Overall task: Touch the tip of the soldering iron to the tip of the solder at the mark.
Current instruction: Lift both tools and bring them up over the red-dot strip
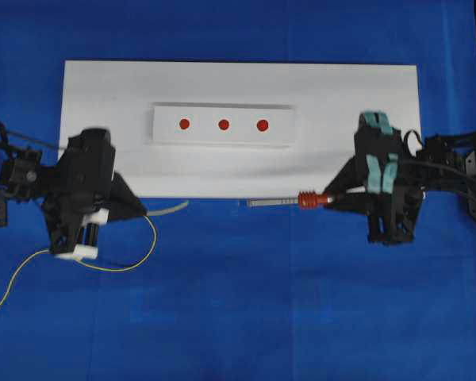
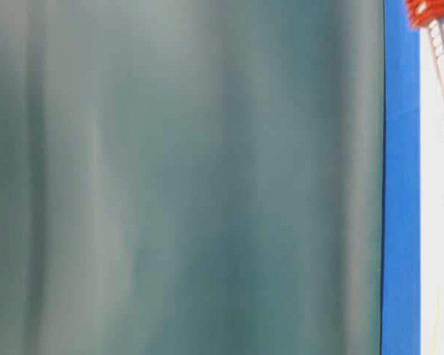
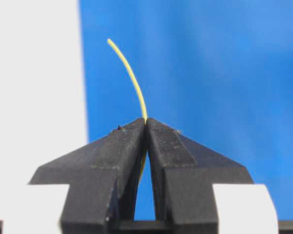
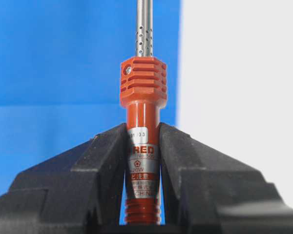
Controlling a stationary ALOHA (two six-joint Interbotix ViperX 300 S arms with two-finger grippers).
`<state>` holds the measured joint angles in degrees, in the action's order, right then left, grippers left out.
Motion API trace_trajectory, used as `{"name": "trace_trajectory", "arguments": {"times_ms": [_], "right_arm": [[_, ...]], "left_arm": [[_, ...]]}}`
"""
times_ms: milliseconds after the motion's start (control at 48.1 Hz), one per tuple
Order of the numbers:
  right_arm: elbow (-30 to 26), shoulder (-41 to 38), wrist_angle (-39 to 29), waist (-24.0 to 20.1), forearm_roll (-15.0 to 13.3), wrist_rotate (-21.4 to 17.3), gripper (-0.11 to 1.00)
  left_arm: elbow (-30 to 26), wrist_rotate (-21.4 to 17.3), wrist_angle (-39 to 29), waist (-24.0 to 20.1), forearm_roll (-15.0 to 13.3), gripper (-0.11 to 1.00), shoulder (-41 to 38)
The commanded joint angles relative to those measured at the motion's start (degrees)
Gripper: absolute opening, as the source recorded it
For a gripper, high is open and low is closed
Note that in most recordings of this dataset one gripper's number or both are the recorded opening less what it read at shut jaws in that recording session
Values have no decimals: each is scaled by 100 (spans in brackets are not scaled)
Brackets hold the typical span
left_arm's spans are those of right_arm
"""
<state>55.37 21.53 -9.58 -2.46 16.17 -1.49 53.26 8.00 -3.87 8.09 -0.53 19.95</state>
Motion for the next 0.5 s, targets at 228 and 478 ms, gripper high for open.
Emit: {"name": "trace_trajectory", "arguments": {"times_ms": [228,478], "right_arm": [[-316,35,-352,1239,-536,0,8],[-457,-44,-466,1591,-861,0,8]], "left_arm": [[-299,-105,-114,-1222,35,3,-62],[-519,-396,-123,-1600,44,3,-264]]}}
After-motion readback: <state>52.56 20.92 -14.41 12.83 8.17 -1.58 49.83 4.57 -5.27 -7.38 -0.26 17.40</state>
